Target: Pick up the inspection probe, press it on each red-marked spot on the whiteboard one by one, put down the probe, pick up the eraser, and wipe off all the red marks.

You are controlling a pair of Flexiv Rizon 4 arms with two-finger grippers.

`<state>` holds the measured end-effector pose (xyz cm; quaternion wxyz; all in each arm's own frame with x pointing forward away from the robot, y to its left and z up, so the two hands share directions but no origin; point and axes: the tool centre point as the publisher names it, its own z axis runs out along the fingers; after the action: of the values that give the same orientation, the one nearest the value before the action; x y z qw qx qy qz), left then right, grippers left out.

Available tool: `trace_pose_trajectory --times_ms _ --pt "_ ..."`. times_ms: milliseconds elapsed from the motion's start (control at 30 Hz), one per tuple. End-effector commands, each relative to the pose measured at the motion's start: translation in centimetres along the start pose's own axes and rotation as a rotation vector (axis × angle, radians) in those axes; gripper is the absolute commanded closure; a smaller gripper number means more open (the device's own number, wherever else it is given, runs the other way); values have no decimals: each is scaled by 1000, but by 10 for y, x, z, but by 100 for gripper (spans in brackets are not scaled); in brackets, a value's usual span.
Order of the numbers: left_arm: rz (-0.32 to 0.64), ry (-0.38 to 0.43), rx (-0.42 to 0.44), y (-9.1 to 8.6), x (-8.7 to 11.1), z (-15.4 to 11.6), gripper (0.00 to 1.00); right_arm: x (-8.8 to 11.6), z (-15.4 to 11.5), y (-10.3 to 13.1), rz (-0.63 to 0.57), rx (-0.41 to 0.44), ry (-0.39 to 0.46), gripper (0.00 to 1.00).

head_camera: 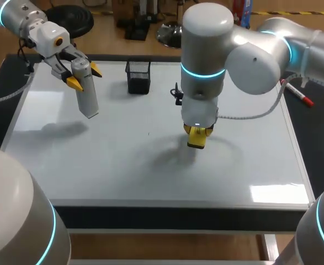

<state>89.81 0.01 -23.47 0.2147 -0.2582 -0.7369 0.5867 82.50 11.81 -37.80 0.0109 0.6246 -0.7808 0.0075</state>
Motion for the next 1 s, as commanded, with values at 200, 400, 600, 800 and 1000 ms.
trace_pose_trajectory --times_ms 200,400,600,800,1000 --pt "0 -2 -4 -2 0 1 100 1 -1 -1 -2 2 1 100" --pt "0 -2 -4 -2 0 1 100 1 -1 -1 -2 2 1 100" --pt "0 -2 -4 -2 0 1 100 -15 5 -23 -26 14 -2 100" --pt "0 -2 -4 -2 0 1 100 -33 9 -61 -69 29 -40 100" --pt "0 -2 -4 -2 0 1 100 -46 11 -100 -111 49 -2 100"
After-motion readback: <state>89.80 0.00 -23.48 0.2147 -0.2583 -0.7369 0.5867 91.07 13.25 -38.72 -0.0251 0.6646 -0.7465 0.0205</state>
